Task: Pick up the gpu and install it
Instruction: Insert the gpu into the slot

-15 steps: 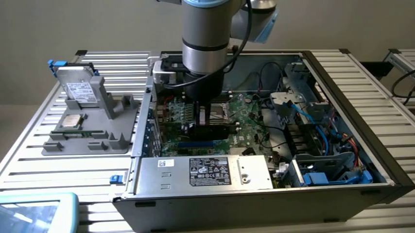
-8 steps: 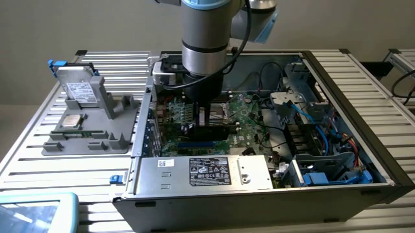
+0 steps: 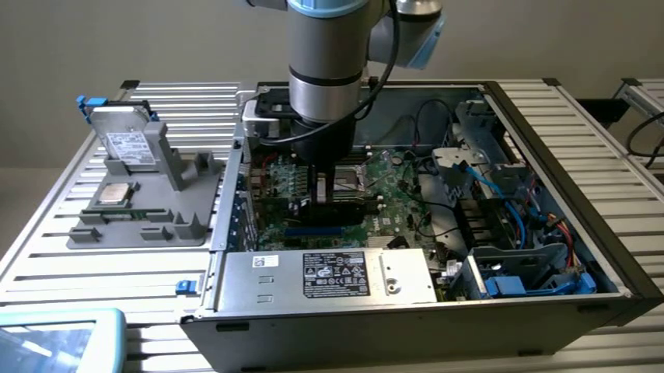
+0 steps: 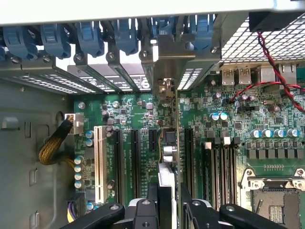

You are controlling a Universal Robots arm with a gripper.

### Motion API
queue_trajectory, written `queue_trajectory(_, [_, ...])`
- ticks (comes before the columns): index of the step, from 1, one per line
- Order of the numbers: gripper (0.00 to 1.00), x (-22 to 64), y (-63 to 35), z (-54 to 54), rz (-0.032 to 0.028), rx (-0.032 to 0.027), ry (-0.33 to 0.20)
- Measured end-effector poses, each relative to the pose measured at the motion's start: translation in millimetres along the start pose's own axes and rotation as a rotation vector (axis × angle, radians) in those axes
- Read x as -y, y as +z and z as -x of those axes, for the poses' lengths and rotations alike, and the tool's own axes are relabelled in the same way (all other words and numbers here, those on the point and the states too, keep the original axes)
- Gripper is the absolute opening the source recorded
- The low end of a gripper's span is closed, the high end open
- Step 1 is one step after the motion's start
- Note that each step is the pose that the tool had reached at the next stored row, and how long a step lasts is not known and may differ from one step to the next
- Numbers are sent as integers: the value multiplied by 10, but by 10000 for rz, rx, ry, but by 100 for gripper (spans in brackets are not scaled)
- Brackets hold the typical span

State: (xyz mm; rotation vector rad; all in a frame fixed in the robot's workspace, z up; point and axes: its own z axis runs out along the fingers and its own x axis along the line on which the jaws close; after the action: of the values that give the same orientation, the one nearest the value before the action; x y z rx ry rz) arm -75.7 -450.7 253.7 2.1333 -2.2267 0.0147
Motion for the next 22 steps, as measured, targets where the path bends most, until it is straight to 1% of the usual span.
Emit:
queue_trajectory(7, [28,-5,8,34,-1,-4,-2])
queue_trajectory(22, [28,-11,45,37,2,-11,-11])
